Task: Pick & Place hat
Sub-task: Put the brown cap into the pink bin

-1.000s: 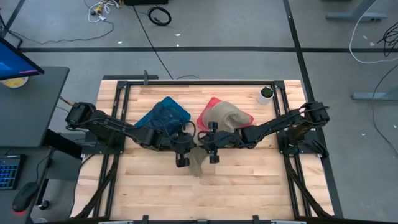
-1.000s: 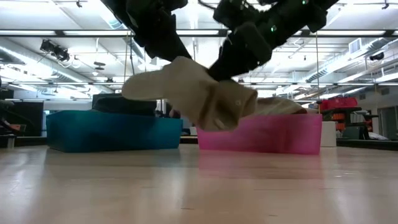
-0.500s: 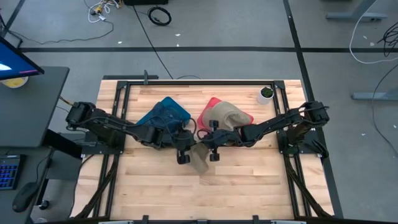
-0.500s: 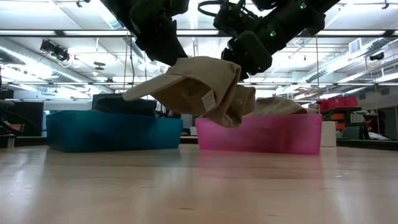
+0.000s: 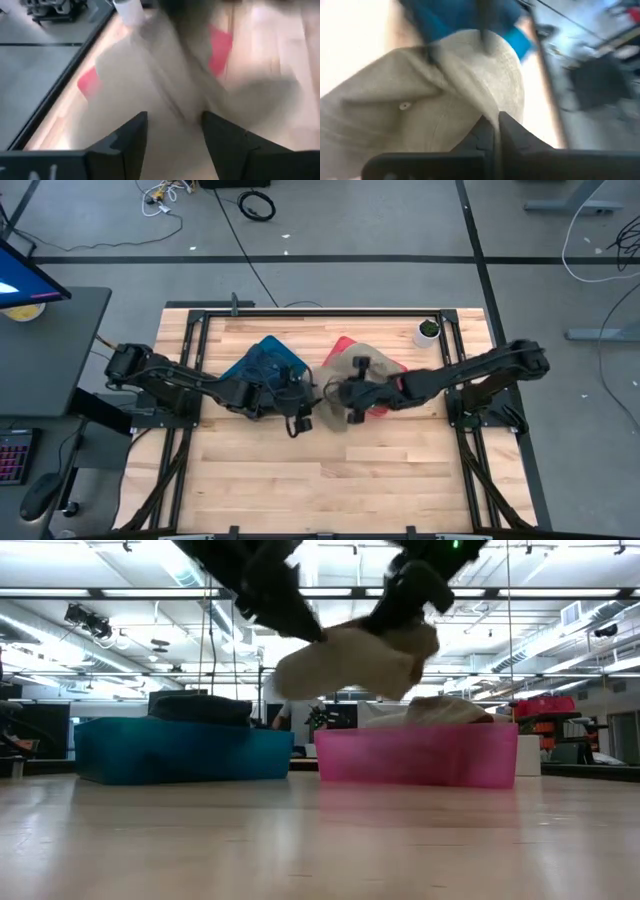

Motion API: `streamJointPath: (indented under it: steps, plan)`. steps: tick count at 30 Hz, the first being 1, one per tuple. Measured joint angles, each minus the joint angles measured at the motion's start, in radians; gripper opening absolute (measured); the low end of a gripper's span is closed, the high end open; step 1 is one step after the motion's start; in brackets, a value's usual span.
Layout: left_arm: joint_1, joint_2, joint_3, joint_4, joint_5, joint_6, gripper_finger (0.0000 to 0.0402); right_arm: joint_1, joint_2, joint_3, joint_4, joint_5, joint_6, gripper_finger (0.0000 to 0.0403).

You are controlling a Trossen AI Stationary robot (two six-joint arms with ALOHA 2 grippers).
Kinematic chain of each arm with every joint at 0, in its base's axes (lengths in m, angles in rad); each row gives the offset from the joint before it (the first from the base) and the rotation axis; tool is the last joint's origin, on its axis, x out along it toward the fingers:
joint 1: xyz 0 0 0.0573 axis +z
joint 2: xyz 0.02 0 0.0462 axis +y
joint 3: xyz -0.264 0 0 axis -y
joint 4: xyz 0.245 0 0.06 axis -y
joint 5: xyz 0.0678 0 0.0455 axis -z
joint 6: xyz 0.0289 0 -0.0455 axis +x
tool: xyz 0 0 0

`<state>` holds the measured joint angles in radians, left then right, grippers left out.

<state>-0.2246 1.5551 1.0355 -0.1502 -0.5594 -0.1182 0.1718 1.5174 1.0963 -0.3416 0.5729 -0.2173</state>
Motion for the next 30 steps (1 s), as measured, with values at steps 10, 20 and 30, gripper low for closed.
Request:
streamJointPath:
  steps: [10, 20, 30]
  plan:
    - [0.014, -0.016, -0.006, 0.018, -0.059, 0.029, 0.0199, -0.073, -0.14, 0.154, -0.512, 0.105, -0.009, 0.0008]
    - [0.016, -0.016, -0.006, 0.004, -0.061, 0.027, 0.0193, -0.204, -0.264, -0.072, -0.438, -0.008, -0.054, 0.0007]
    - [0.024, -0.016, -0.006, -0.029, -0.061, 0.028, 0.0193, -0.371, -0.232, -0.457, 0.081, -0.204, -0.203, 0.0007]
